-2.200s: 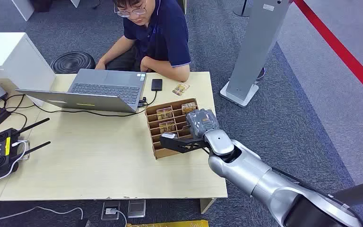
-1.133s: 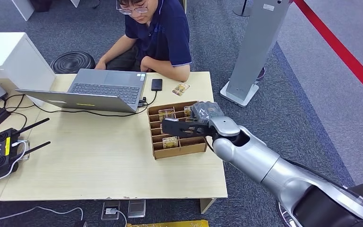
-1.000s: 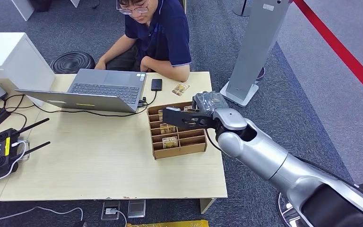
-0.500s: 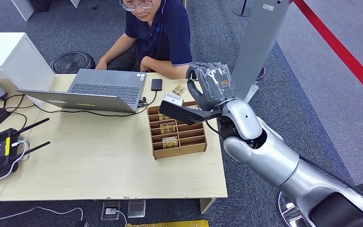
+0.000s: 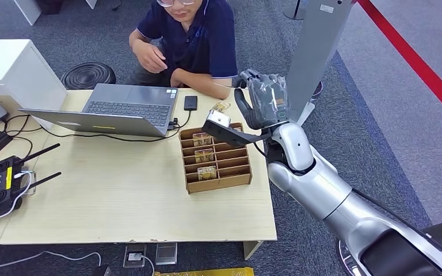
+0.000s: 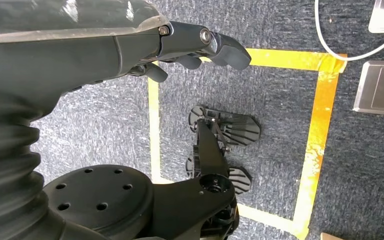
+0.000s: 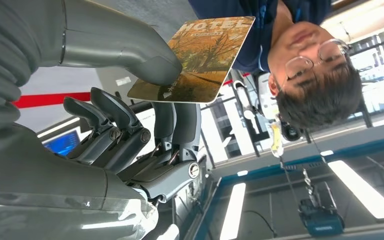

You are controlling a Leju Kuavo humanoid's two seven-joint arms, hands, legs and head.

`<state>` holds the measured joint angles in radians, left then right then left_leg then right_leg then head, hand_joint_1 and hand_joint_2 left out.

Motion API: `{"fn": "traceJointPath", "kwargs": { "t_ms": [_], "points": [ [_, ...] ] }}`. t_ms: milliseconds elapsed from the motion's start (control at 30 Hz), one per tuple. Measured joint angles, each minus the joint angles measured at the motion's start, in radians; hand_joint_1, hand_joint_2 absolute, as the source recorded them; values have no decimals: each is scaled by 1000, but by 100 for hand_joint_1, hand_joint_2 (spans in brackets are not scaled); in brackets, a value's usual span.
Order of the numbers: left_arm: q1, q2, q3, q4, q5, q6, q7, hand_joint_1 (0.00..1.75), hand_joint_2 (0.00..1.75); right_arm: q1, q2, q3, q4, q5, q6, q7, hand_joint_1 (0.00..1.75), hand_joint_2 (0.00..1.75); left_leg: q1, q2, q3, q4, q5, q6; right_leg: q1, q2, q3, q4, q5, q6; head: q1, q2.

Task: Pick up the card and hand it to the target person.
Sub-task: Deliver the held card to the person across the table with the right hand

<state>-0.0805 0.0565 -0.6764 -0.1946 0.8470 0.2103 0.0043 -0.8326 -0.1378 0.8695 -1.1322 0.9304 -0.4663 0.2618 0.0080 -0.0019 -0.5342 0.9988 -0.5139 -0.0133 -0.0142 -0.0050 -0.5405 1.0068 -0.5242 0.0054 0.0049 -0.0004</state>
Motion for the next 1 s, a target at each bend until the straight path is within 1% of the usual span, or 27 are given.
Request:
{"fn": "traceJointPath", "kwargs": {
  "t_ms": [233,633,767,900,1000],
  "points": [
    [0,0,-9,0,11,4,-1,0,175,-3,24,-7,63,-3,-6,-4,175,175,0,0,0,0,0,0,0,0,0,0,0,0,1,0],
    [2,0,-9,0,26,6,-13,0,175,-10,53,-8,123,-29,-21,-20,175,175,0,0,0,0,0,0,0,0,0,0,0,0,0,0],
    [3,0,-9,0,28,4,-15,0,175,-11,59,-8,137,-37,-21,-20,0,175,0,0,0,0,0,0,0,0,0,0,0,0,0,0],
    [4,0,-12,0,29,1,-20,0,0,-12,60,-8,148,-47,-22,-22,0,175,0,0,0,0,0,0,0,0,0,0,0,0,1,0],
    [5,0,-17,0,34,3,-21,0,0,-12,60,-9,150,-78,-25,-30,0,175,0,0,0,0,0,0,0,0,0,0,0,0,1,0]
  ]
}}
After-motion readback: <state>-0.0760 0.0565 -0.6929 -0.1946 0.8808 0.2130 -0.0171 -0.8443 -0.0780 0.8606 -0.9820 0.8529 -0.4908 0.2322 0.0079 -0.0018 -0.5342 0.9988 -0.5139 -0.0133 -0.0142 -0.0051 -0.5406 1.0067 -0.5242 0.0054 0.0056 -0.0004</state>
